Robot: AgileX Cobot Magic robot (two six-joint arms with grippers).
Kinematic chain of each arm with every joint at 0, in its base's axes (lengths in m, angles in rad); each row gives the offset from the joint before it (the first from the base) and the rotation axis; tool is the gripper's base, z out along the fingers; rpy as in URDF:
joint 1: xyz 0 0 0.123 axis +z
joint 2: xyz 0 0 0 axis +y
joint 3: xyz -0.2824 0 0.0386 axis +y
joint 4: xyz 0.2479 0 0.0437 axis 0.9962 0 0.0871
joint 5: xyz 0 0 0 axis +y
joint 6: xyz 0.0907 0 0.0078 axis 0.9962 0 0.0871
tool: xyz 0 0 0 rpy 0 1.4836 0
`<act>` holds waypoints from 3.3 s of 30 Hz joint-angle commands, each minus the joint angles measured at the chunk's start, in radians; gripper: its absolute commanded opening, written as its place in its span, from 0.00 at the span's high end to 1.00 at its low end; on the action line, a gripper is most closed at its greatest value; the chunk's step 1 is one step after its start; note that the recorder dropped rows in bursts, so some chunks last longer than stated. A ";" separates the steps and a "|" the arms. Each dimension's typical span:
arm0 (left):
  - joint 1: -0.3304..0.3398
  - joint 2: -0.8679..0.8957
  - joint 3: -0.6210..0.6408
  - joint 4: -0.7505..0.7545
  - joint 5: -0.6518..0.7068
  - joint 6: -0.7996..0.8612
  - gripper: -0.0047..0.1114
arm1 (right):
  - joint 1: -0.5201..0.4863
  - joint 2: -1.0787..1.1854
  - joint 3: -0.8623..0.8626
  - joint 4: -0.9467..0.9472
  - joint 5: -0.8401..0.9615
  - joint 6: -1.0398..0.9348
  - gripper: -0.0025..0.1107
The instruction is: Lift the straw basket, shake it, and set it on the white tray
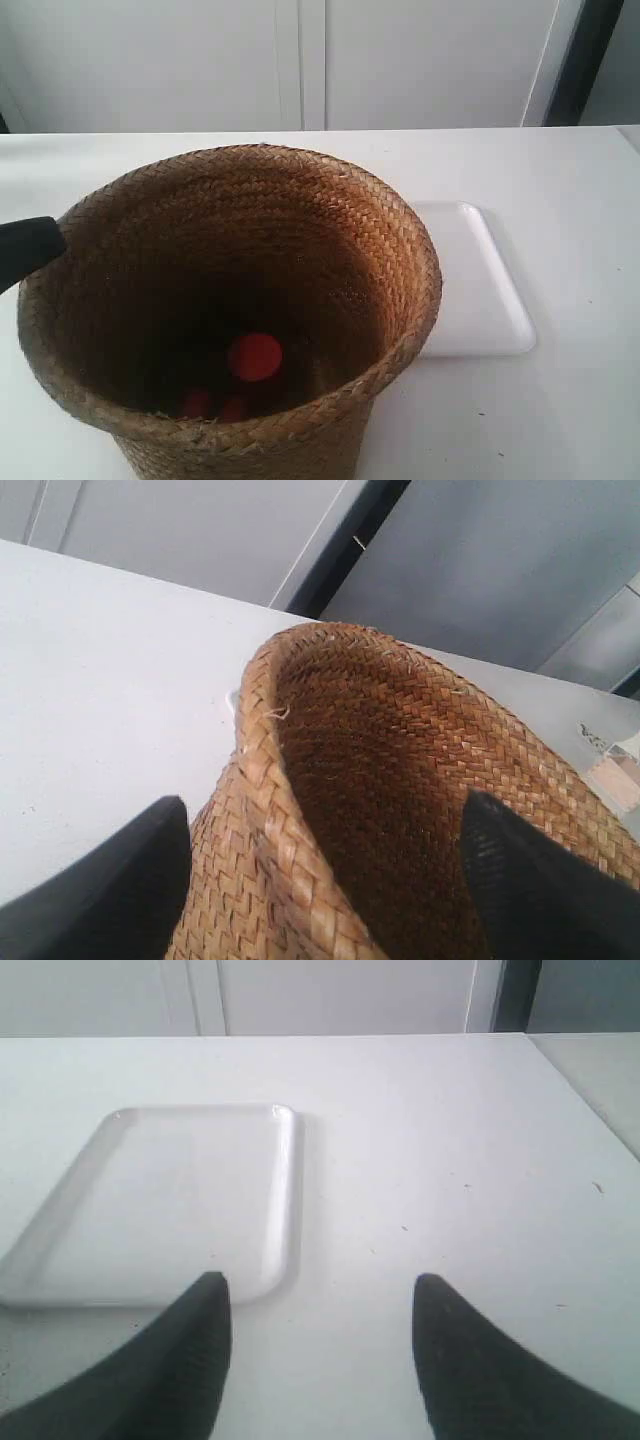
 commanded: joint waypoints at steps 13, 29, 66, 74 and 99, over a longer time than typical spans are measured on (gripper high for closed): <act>-0.001 0.070 -0.007 -0.021 0.020 -0.003 0.30 | -0.001 -0.004 0.001 0.000 -0.002 -0.002 0.52; -0.001 0.070 -0.007 -0.038 0.016 -0.003 0.30 | -0.001 -0.004 0.001 -0.043 -0.002 -0.002 0.52; -0.109 0.127 -0.321 0.146 0.326 0.349 0.44 | -0.001 -0.004 0.001 -0.036 -0.125 -0.002 0.52; -0.111 0.119 -0.341 -0.071 0.511 1.367 0.74 | -0.001 -0.004 0.001 -0.036 -0.125 -0.002 0.52; -0.118 0.331 -0.469 0.146 0.188 -0.001 0.81 | -0.001 -0.004 0.001 -0.036 -0.127 -0.002 0.52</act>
